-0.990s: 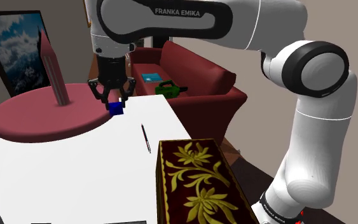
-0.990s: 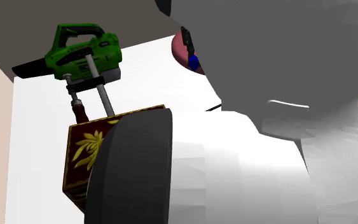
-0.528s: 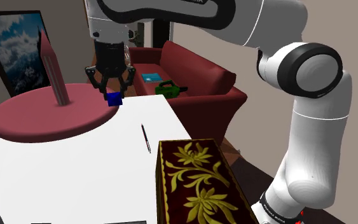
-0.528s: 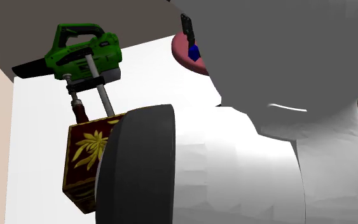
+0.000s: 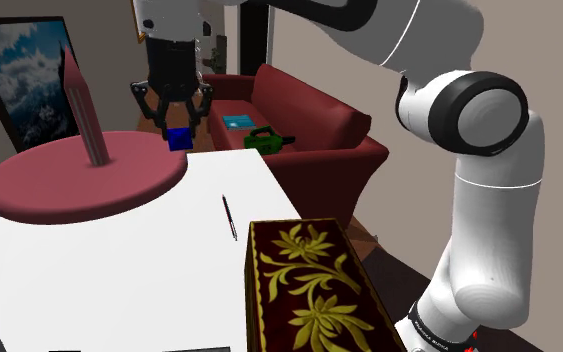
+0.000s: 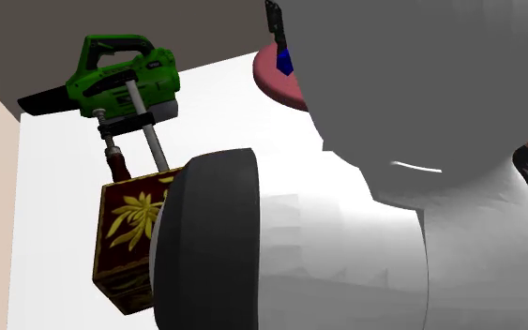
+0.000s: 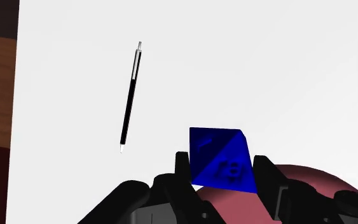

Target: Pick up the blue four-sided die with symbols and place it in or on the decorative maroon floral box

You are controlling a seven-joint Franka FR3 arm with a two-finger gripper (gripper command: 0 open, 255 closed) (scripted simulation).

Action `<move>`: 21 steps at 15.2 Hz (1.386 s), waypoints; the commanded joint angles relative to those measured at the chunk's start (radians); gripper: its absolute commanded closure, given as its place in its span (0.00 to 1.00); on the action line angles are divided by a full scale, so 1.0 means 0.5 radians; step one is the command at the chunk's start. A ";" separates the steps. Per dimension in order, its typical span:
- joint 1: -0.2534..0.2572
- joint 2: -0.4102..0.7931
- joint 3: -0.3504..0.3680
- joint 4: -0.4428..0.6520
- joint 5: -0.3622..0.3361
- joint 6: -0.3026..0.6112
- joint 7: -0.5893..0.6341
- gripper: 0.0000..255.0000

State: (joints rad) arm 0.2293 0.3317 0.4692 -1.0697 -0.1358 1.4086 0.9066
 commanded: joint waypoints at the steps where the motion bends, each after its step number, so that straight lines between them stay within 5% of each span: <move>1: -0.037 -0.145 0.015 -0.186 0.062 0.051 0.012 1.00; 9: -0.105 -0.832 0.039 -0.967 0.379 0.219 0.040 1.00; 21: 0.059 -1.621 0.039 -1.592 0.735 0.141 0.163 1.00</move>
State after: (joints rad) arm 0.2490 -0.4465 0.4880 -1.8455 0.2171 1.4882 0.9789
